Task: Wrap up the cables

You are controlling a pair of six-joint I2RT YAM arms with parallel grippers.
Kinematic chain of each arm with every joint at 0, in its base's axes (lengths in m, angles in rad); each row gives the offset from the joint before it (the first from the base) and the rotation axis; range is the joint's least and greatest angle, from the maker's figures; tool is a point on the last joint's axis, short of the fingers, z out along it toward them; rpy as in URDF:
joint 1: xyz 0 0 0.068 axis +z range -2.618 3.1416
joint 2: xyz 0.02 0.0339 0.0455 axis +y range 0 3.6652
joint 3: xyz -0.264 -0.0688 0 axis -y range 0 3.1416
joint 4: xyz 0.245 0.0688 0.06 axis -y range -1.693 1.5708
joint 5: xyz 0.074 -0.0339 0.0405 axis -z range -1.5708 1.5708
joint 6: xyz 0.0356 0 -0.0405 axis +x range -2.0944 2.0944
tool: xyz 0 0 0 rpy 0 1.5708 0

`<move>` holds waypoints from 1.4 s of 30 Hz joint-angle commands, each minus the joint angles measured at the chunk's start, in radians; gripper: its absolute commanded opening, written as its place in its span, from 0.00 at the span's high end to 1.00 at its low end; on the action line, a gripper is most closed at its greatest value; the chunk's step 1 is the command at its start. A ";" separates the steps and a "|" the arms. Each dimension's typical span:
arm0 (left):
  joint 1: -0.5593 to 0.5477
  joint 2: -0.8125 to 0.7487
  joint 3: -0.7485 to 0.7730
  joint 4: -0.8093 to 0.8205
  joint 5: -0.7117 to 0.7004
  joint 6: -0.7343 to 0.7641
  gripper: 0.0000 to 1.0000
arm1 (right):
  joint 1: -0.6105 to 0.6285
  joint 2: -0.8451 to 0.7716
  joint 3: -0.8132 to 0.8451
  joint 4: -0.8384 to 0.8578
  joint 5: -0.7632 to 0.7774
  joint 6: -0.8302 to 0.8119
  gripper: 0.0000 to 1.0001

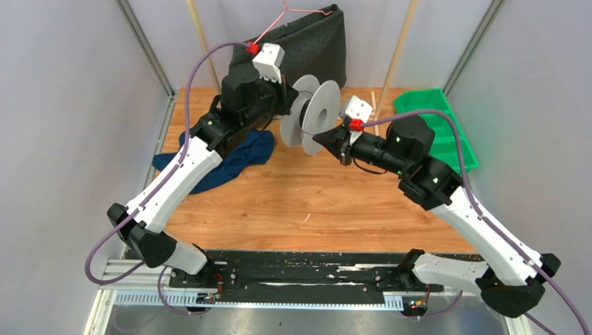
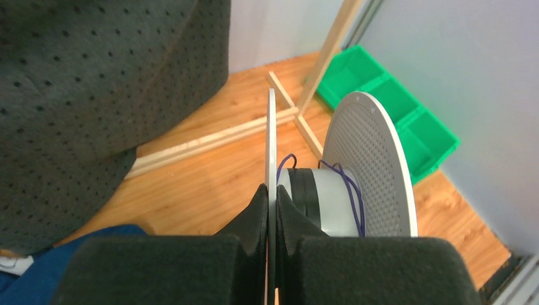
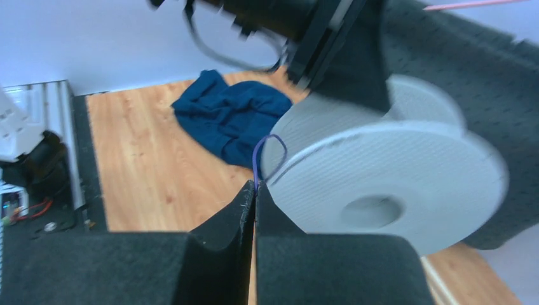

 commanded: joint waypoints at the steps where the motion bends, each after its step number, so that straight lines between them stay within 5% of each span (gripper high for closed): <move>1: -0.009 -0.059 -0.033 0.035 0.063 0.073 1.00 | 0.011 0.096 0.160 -0.139 0.094 -0.133 0.99; 13: -0.011 -0.185 -0.131 -0.093 0.167 0.275 1.00 | -0.086 0.204 0.283 -0.145 0.128 -0.199 0.99; 21: 0.011 -0.160 -0.002 -0.351 0.465 0.445 1.00 | -0.306 0.119 0.117 -0.168 -0.076 -0.185 0.99; 26: 0.125 -0.114 0.019 -0.281 0.723 0.222 1.00 | -0.406 0.043 0.022 -0.143 -0.231 -0.086 0.99; 42: 0.218 -0.030 -0.317 0.562 0.848 -0.561 1.00 | -0.466 -0.078 -0.288 0.104 -0.388 0.267 0.99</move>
